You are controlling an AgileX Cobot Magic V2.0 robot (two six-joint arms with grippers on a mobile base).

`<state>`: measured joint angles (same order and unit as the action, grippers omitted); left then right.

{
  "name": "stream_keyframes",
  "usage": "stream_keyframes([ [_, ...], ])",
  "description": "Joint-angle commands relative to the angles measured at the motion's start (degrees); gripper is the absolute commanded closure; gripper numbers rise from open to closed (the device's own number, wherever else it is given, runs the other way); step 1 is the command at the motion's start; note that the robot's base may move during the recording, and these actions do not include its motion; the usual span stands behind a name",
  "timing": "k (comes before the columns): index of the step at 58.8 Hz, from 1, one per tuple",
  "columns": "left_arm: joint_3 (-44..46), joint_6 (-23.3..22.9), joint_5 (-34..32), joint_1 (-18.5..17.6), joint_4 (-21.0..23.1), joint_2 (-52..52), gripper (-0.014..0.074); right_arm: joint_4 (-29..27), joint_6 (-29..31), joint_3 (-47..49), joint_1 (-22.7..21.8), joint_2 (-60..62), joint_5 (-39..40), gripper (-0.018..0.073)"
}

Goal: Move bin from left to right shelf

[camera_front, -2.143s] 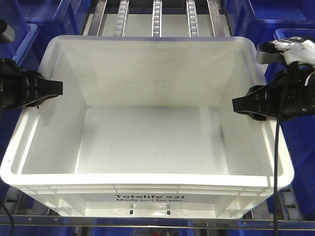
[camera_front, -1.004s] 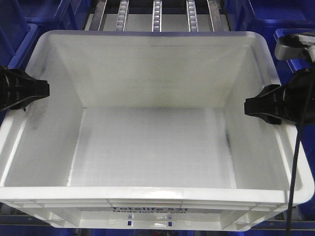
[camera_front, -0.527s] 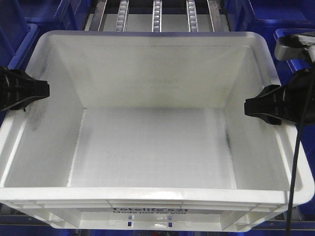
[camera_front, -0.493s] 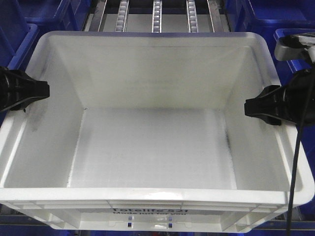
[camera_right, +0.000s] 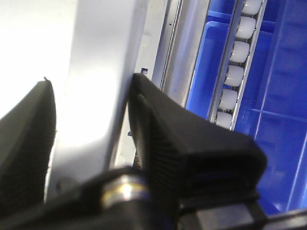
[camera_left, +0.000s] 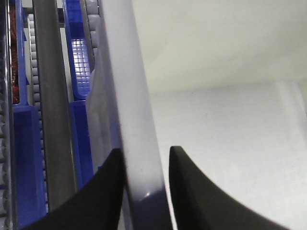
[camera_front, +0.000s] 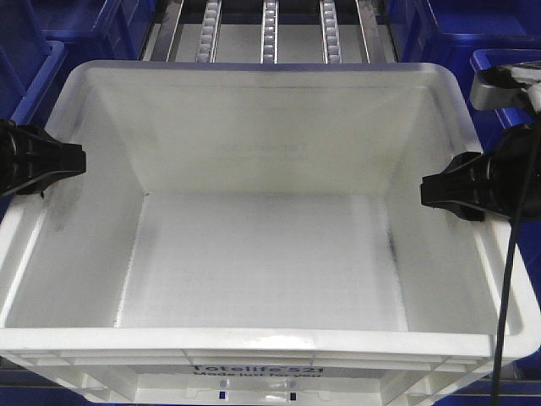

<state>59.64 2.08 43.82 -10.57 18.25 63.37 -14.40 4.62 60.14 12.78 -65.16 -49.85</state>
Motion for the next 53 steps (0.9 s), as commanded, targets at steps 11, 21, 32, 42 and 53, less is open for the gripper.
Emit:
stream_keyframes([
  [11,2.33,2.34,-5.63,-0.41,4.47,-2.38,0.0603,-1.23,0.9,2.2,-0.25,1.67,5.27,0.0564],
  [21,2.33,2.34,-5.63,-0.41,4.47,-2.38,0.0603,-1.23,0.9,2.2,-0.25,1.67,5.27,0.0564],
  [32,2.33,2.34,-5.63,-0.41,4.47,-2.38,0.0603,-1.23,0.9,2.2,-0.25,1.67,5.27,0.0564],
  [42,2.33,2.34,-5.63,-0.41,4.47,-2.38,0.0603,-1.23,0.9,2.2,-0.25,1.67,5.27,0.0564],
  [53,2.33,2.34,-5.63,-0.41,4.47,-2.38,0.0603,-1.23,0.9,2.2,-0.25,1.67,5.27,0.0564],
])
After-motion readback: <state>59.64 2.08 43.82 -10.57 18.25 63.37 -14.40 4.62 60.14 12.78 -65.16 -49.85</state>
